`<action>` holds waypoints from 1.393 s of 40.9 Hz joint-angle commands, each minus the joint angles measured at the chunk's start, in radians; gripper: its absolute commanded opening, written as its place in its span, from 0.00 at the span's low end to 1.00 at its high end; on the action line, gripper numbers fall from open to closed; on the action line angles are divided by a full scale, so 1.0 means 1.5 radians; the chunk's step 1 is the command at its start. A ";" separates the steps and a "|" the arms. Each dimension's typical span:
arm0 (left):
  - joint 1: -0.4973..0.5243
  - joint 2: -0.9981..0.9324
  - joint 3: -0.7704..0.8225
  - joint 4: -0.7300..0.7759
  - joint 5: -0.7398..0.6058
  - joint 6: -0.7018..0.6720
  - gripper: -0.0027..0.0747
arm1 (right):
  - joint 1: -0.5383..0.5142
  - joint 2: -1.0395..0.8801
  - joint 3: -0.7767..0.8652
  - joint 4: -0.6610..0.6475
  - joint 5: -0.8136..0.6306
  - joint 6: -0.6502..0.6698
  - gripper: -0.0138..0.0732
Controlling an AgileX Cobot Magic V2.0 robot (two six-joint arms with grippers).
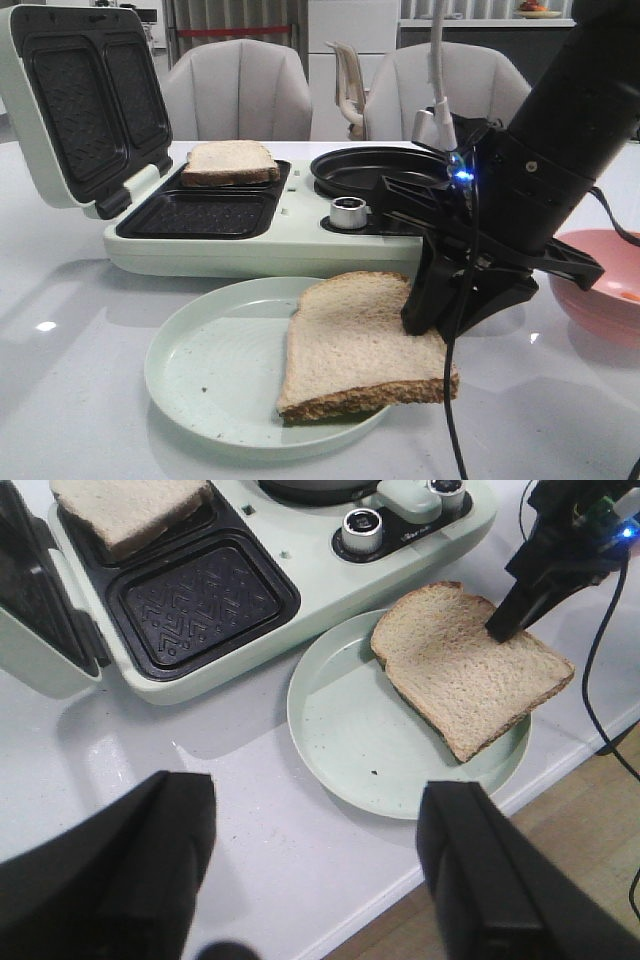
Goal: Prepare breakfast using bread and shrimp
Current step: 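Reach the right gripper to the remaining bread slice and grasp it, then lift the bread slice with the right gripper into the sandwich maker tray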
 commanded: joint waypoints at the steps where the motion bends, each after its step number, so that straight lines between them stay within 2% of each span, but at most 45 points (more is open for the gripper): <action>1: -0.005 -0.002 -0.017 0.019 -0.047 0.002 0.67 | 0.001 -0.038 -0.018 0.014 -0.002 -0.010 0.20; 15: -0.005 -0.002 -0.017 0.025 -0.047 0.002 0.67 | 0.001 -0.192 -0.032 0.014 0.047 -0.021 0.20; 22: -0.005 -0.002 -0.017 0.031 -0.047 0.002 0.67 | 0.001 -0.204 -0.090 0.033 0.019 -0.024 0.20; 36: -0.005 -0.002 -0.017 0.032 -0.047 0.002 0.67 | 0.036 -0.055 -0.260 0.072 -0.092 -0.027 0.20; 47: -0.005 -0.002 -0.017 0.035 -0.064 0.002 0.67 | 0.051 0.116 -0.441 0.116 -0.094 -0.027 0.20; 57: -0.005 -0.002 -0.017 0.035 -0.079 0.002 0.67 | 0.067 0.213 -0.529 0.133 -0.088 -0.027 0.21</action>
